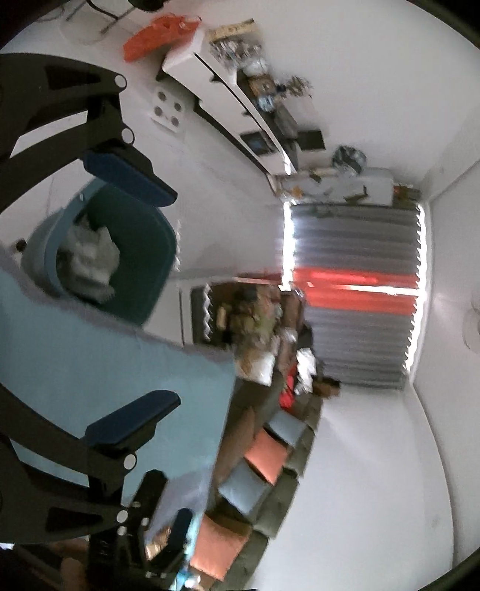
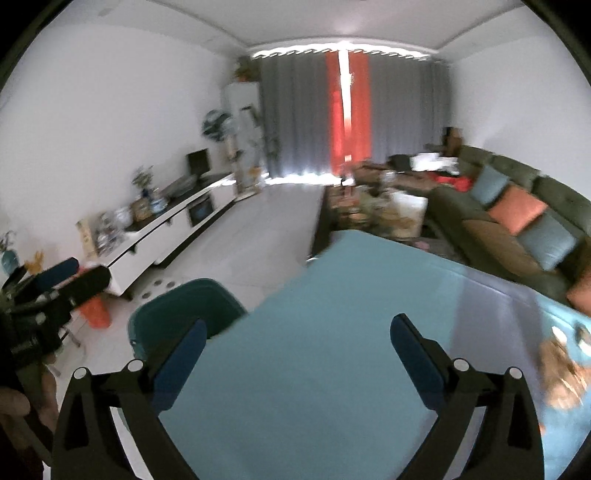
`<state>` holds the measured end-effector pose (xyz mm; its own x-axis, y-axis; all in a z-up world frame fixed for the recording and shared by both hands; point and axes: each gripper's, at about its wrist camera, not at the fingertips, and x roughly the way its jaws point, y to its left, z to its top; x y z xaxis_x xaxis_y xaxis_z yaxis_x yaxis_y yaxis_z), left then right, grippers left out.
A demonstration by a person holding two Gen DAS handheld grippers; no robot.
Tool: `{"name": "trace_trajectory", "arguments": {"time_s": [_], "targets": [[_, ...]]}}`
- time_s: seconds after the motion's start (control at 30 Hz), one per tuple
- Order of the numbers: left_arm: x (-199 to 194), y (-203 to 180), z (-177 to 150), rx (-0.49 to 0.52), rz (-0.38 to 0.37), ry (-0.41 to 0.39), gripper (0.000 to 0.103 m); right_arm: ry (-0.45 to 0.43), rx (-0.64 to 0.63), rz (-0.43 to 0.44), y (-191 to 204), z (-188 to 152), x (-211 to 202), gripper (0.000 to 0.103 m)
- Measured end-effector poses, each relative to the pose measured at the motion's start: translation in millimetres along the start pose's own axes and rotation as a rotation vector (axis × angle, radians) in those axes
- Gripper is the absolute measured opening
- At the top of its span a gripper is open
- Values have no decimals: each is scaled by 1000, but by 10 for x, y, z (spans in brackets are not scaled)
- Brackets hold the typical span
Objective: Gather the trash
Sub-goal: 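Raise both open tools from the bin and move them over the orange peels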
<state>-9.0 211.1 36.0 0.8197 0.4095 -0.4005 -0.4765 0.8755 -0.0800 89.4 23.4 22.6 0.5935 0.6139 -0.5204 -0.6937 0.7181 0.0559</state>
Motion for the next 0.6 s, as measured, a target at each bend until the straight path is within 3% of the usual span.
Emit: {"name": "trace_trajectory", "arguments": {"time_s": [0.23,0.6], "targets": [[-426,-482,-22,53,-137,-62,98,-90,77,-180,-428,-441,-733,96],[-704,-1145,-176,133,-334,-50,98,-135,230,-419,-1148,-1063,-1533,96]]}}
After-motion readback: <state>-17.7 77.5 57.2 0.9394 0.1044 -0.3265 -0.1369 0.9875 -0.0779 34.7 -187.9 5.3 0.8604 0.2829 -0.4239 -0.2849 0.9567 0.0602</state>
